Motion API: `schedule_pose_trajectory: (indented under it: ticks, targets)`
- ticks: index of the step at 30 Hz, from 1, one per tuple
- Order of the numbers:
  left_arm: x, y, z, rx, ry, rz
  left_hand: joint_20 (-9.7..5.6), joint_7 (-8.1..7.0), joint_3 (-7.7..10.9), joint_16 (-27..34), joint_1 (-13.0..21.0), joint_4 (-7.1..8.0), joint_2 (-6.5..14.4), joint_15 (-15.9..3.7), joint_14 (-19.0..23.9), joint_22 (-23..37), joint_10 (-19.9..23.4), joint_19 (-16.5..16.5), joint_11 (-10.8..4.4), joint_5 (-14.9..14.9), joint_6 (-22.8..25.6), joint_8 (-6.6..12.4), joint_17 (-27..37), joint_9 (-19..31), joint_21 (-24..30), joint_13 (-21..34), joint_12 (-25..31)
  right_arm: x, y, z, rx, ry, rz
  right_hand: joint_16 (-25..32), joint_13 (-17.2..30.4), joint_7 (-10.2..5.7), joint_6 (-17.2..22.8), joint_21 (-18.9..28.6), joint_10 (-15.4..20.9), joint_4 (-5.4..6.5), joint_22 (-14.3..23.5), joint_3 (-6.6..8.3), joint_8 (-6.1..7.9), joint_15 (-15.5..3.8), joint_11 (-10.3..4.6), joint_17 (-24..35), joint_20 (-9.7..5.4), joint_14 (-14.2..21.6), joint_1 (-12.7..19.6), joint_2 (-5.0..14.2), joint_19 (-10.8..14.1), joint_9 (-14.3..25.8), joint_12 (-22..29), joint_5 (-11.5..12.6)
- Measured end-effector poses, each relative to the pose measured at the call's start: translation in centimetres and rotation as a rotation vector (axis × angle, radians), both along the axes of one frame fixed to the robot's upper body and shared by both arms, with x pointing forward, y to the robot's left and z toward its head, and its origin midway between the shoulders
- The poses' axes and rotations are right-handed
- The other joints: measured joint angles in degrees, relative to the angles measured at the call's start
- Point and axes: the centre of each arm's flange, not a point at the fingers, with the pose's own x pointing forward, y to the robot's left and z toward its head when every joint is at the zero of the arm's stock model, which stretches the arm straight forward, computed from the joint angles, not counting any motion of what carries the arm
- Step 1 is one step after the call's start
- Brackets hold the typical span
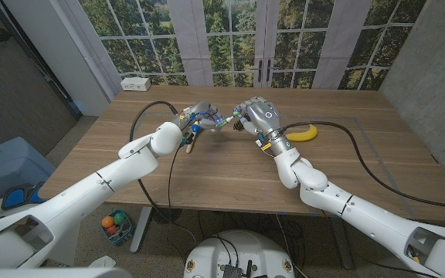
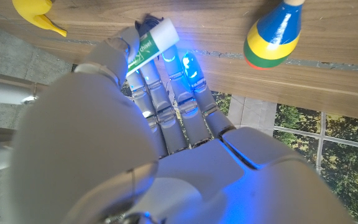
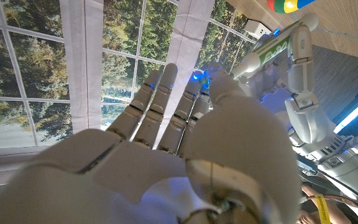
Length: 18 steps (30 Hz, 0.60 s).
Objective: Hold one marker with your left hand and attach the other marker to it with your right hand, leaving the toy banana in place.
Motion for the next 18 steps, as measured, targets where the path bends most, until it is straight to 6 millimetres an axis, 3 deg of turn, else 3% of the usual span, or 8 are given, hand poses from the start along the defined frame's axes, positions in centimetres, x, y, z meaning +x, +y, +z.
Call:
schedule_pose_trajectory:
  ticks: [18]
  targets:
    - [0.36,0.19,0.28,0.004,0.001,-0.004,0.0,-0.02,0.24,-0.3,-0.1,-0.24,0.09,0.1,0.11,0.0,-0.01,0.0,-0.01,-0.03,-0.03,-0.19,0.13,0.14,0.0,0.43,-0.44,-0.56,-0.51,0.18,0.012,-0.031,0.009,-0.43,0.07,0.0,0.0,0.47,0.33,0.16,-0.06,-0.32,-0.01,0.0,0.33,0.52,-0.31,-0.01,0.0,0.0,-0.31,0.01,-0.38,-0.22]
